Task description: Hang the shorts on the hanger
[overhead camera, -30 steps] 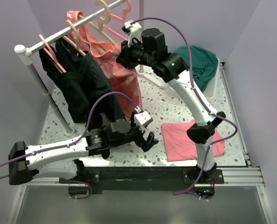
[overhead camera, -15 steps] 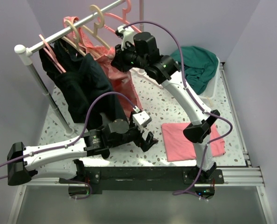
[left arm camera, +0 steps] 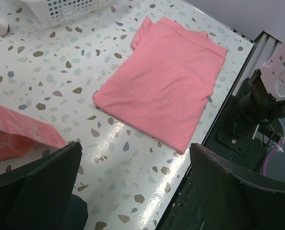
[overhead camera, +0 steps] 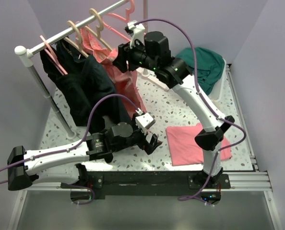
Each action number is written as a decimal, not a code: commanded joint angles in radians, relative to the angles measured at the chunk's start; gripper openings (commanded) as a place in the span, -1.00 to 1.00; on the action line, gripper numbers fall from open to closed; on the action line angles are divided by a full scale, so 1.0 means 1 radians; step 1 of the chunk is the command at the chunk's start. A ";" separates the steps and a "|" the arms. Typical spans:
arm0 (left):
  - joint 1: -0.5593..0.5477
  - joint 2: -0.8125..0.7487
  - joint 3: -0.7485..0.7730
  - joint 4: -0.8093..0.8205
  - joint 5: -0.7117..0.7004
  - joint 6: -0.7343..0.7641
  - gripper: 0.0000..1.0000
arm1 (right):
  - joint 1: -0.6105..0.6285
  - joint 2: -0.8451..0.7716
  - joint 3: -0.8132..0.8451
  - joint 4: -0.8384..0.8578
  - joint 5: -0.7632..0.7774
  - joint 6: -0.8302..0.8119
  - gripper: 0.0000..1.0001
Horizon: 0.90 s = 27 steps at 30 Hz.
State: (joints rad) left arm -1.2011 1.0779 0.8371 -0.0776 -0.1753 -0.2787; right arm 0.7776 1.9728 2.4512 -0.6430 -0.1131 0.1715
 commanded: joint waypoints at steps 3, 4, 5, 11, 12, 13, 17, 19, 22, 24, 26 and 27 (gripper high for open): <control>-0.006 0.011 0.022 -0.001 -0.053 -0.033 1.00 | 0.003 -0.208 -0.102 0.082 0.082 0.043 0.48; -0.006 0.017 0.034 -0.007 -0.059 -0.036 1.00 | 0.003 -0.230 -0.154 0.082 0.096 0.046 0.53; -0.006 0.028 0.040 -0.022 -0.067 -0.042 1.00 | 0.002 -0.259 -0.187 0.085 0.125 0.057 0.61; -0.006 0.072 0.083 -0.085 -0.153 -0.069 1.00 | 0.003 -0.553 -0.594 0.153 0.230 0.153 0.97; -0.006 0.080 0.094 -0.090 -0.156 -0.070 1.00 | 0.003 -0.602 -0.651 0.163 0.262 0.172 0.97; -0.006 0.089 0.100 -0.094 -0.158 -0.070 1.00 | 0.002 -0.690 -0.766 0.173 0.276 0.190 0.97; -0.006 0.148 0.122 -0.103 -0.165 -0.093 1.00 | 0.003 -0.903 -1.001 0.146 0.390 0.299 0.97; -0.006 0.168 0.140 -0.113 -0.168 -0.108 1.00 | 0.003 -0.974 -1.110 0.108 0.459 0.339 0.97; -0.006 0.192 0.154 -0.125 -0.182 -0.135 1.00 | 0.003 -1.078 -1.233 0.036 0.495 0.411 0.97; -0.006 0.195 0.151 -0.126 -0.203 -0.149 1.00 | 0.003 -1.132 -1.274 -0.053 0.538 0.462 0.97; -0.008 0.198 0.145 -0.119 -0.211 -0.162 1.00 | 0.005 -1.164 -1.342 -0.119 0.592 0.529 0.97; -0.008 0.201 0.137 -0.117 -0.217 -0.162 0.99 | 0.003 -1.192 -1.369 -0.130 0.604 0.551 0.97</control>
State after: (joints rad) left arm -1.2011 1.2812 0.9443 -0.2138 -0.3439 -0.3973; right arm 0.7788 0.8280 1.1748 -0.6472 0.3565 0.5701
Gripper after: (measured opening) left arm 0.996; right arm 0.986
